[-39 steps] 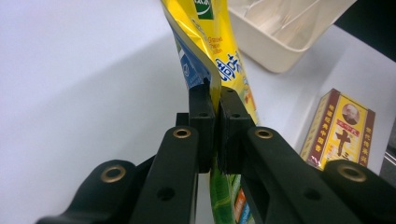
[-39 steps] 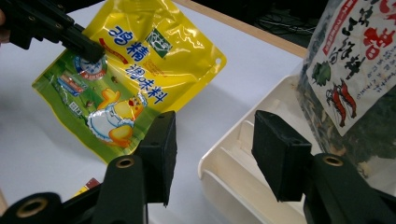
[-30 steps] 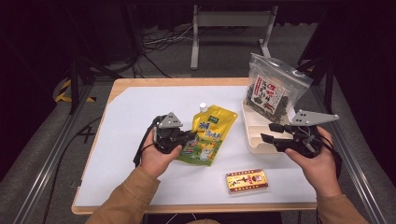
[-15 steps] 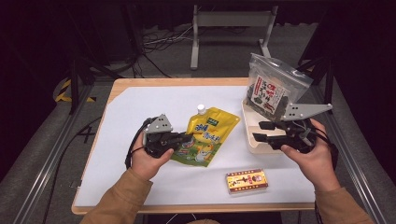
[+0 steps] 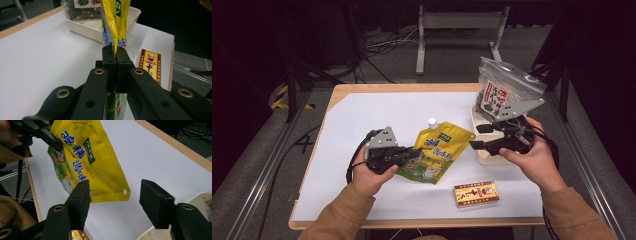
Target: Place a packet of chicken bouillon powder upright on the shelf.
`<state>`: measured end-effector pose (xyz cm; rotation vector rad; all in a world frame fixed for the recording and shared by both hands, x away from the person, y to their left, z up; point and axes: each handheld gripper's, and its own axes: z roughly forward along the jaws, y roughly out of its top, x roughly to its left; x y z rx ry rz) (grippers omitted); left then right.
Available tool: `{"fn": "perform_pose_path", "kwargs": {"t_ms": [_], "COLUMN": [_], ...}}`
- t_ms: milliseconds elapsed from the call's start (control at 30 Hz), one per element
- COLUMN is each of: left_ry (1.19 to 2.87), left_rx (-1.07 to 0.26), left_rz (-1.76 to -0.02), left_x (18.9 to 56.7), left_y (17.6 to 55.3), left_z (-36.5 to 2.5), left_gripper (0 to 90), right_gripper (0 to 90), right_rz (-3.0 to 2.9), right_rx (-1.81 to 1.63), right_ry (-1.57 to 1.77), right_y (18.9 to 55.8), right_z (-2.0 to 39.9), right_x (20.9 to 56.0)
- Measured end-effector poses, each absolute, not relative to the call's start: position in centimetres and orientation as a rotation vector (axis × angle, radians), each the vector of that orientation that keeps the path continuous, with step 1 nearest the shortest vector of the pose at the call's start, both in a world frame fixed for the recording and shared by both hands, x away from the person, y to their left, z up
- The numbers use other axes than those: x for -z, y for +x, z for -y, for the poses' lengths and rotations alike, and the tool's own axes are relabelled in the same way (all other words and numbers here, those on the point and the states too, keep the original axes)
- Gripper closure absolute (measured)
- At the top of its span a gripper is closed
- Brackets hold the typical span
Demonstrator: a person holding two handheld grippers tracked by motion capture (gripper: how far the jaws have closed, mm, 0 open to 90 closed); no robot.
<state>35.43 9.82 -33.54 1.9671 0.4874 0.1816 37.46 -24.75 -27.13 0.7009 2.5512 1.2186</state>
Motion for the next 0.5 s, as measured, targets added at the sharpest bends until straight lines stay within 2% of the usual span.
{"fn": "perform_pose_path", "kwargs": {"t_ms": [500], "left_ry": [1.948], "left_rx": [-0.19], "left_rz": [-0.449], "left_x": [33.0], "left_y": [34.1], "left_z": [-10.0], "left_gripper": [88.2], "right_gripper": [40.2], "right_rz": [-2.699], "right_rx": [-1.248], "right_ry": [0.608], "right_y": [38.7], "right_z": [22.0], "right_x": [29.1]}}
